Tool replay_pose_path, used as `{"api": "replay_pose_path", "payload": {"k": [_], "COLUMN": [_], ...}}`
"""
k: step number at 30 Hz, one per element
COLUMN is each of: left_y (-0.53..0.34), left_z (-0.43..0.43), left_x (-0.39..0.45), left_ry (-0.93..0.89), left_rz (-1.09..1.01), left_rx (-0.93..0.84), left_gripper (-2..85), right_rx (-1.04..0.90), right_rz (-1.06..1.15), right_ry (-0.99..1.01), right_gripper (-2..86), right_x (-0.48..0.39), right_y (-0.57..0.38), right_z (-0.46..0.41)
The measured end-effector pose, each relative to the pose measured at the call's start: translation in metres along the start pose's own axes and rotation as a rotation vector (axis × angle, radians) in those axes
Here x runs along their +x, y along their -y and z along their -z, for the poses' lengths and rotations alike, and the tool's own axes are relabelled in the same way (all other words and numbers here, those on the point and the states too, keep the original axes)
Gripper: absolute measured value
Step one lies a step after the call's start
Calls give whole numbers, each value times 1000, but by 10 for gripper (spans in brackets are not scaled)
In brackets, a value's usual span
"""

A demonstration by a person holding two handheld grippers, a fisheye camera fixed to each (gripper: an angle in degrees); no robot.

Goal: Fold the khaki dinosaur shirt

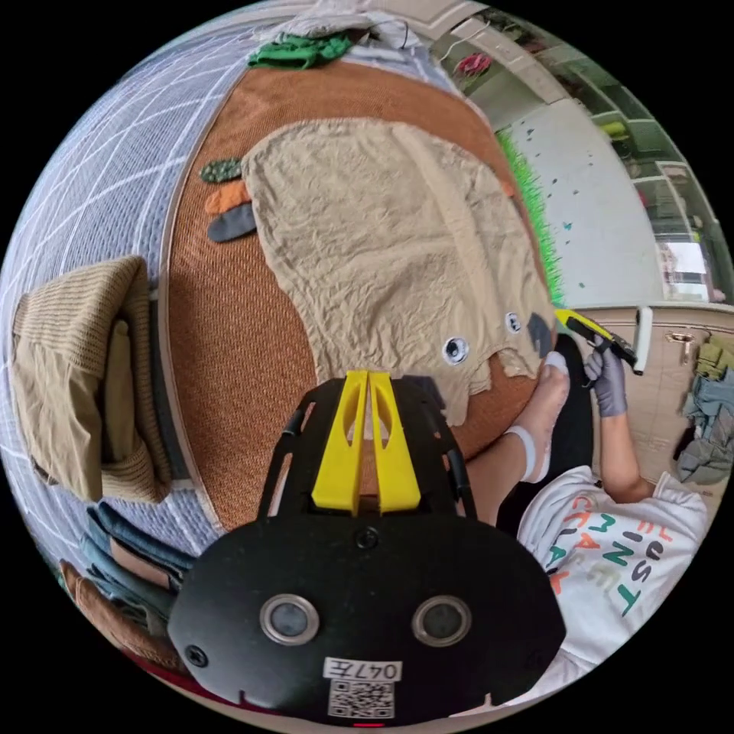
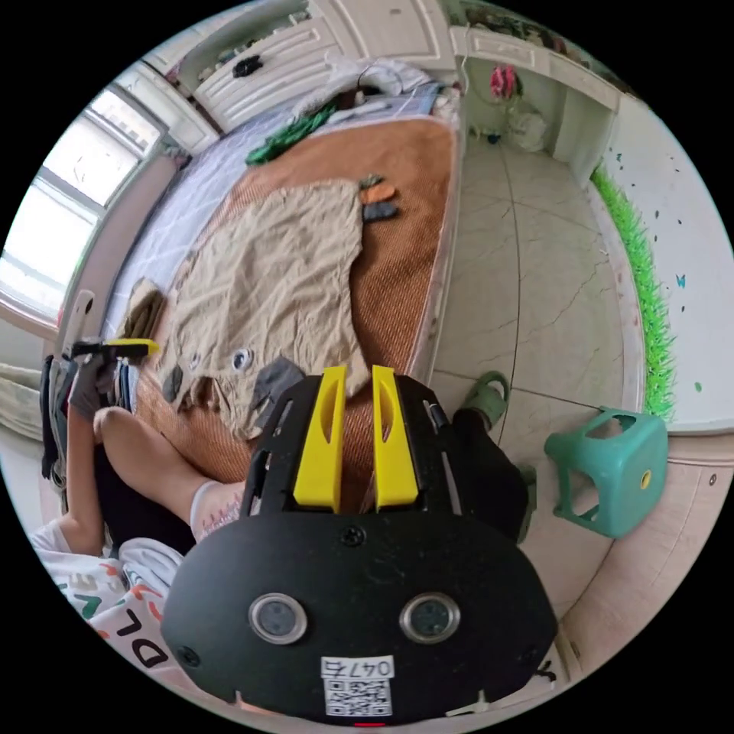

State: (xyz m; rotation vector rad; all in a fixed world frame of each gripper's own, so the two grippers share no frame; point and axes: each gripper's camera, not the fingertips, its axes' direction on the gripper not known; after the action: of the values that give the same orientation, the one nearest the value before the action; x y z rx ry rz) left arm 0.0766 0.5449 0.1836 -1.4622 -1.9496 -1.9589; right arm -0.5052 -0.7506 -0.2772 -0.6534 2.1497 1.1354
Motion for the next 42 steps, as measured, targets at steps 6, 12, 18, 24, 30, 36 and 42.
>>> {"api": "replay_pose_path", "payload": {"k": [6,12,18,24,30,36,42], "left_y": [11,41,57,83,98,104,108], "left_z": [21,-49,-101,-144,-197,-260,-313], "left_x": [-29,-49,-62,-46,-44,-68,-73], "left_ry": [-95,-88,-2,24,11,-105,-246], "left_rz": [17,59,143,122,113,155,149], "left_rx": [290,271,146,123,134,154,264], "left_gripper": [-10,-10,-10,-10,-10,-10,-10], "right_rx": [181,24,-102,20,-9,-40,144], "right_rz": [95,281,200,192,203,72,338], "right_ry": [86,-54,-100,-36,67,-84,99], "right_gripper": [-2,-11,-9,-12,-12,-12,-11], "right_x": [-20,-78,-68,-88,-121,-125,-210], "right_y": [59,149,179,190,241,258,186], "right_z": [38,-9,-41,-3,-19,-33,31]}}
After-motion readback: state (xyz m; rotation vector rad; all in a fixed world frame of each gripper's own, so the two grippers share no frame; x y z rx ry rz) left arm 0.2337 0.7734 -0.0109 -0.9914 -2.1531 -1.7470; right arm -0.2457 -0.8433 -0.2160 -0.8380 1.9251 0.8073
